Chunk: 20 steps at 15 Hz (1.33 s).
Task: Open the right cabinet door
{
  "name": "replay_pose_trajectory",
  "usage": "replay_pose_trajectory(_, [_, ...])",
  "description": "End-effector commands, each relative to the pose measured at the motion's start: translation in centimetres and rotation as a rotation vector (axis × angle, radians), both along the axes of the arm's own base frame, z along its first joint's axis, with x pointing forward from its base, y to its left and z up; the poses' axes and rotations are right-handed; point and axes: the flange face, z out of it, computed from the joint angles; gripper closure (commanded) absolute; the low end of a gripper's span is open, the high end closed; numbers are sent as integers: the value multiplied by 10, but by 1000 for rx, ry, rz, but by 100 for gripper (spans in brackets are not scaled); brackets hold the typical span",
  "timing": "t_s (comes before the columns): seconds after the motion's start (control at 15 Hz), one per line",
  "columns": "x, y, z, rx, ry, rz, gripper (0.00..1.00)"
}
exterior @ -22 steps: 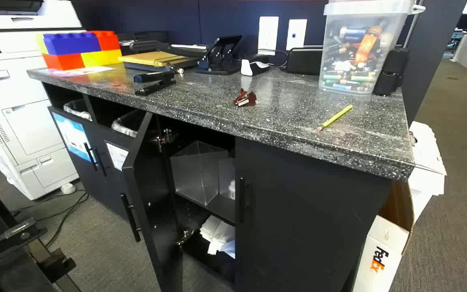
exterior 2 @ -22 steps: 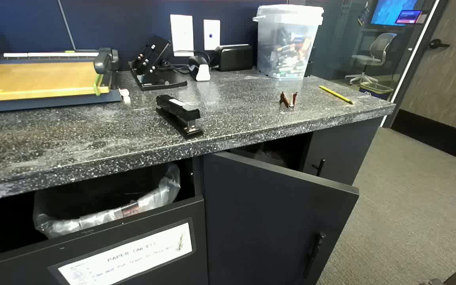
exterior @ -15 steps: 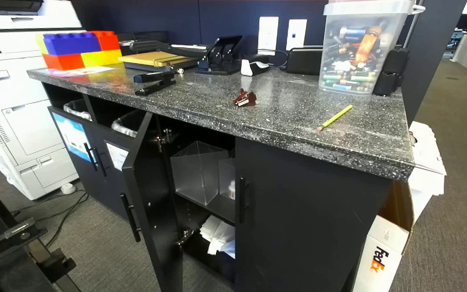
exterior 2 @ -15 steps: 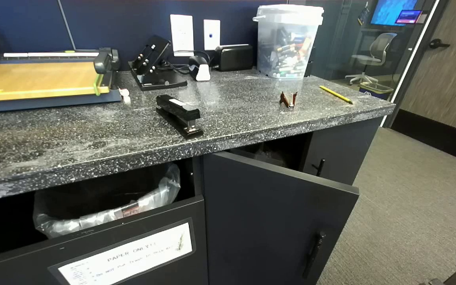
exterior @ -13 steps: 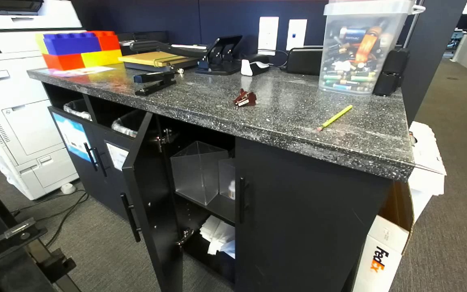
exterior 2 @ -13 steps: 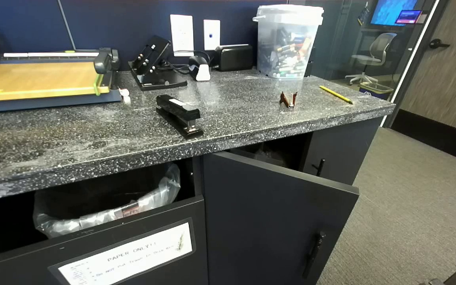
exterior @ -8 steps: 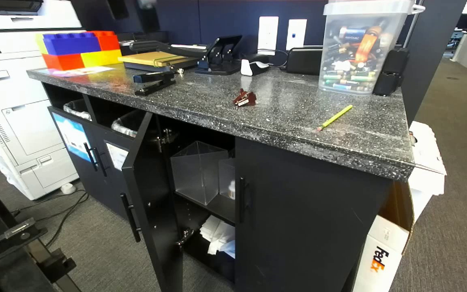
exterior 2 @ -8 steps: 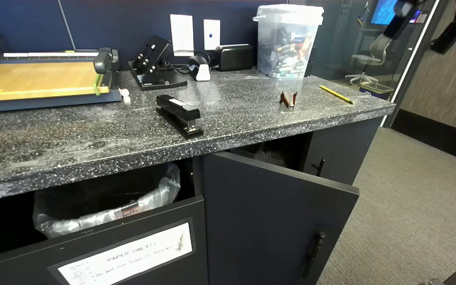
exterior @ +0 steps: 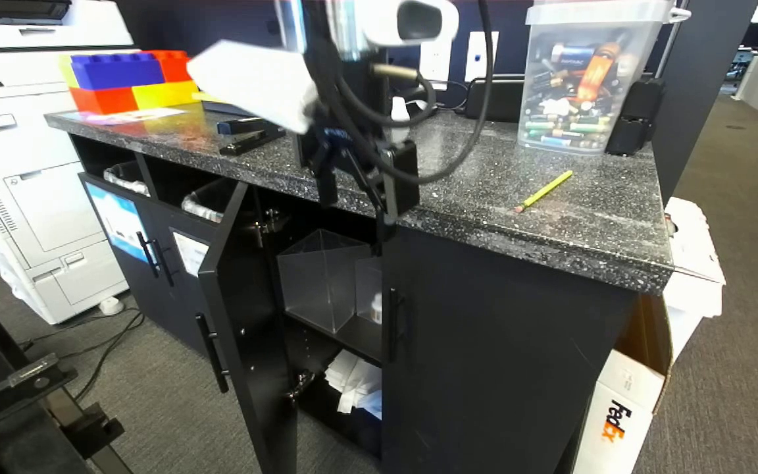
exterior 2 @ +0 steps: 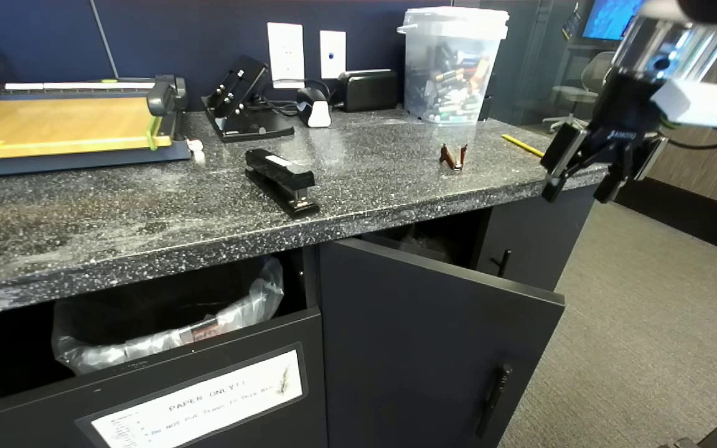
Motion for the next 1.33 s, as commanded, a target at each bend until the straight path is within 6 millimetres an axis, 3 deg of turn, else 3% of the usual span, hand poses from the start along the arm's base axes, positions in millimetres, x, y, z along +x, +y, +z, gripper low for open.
replay_pose_trajectory(0.0, [30,-16,-66,-28,28,44,0])
replay_pose_trajectory(0.27, [35,-20,-119,-56,39,74,0])
replay_pose_trajectory(0.6, [33,-20,-155,-55,-29,70,0])
replay_pose_trajectory(0.87, [28,-15,-174,-51,-84,61,0])
replay_pose_trajectory(0.93, [28,-12,-177,-49,-107,60,3])
replay_pose_trajectory(1.0, [28,-10,-180,-49,-128,57,21])
replay_pose_trajectory(1.13, [28,-3,-187,-36,-184,46,31])
replay_pose_trajectory(1.27, [28,8,-194,-19,-254,38,47])
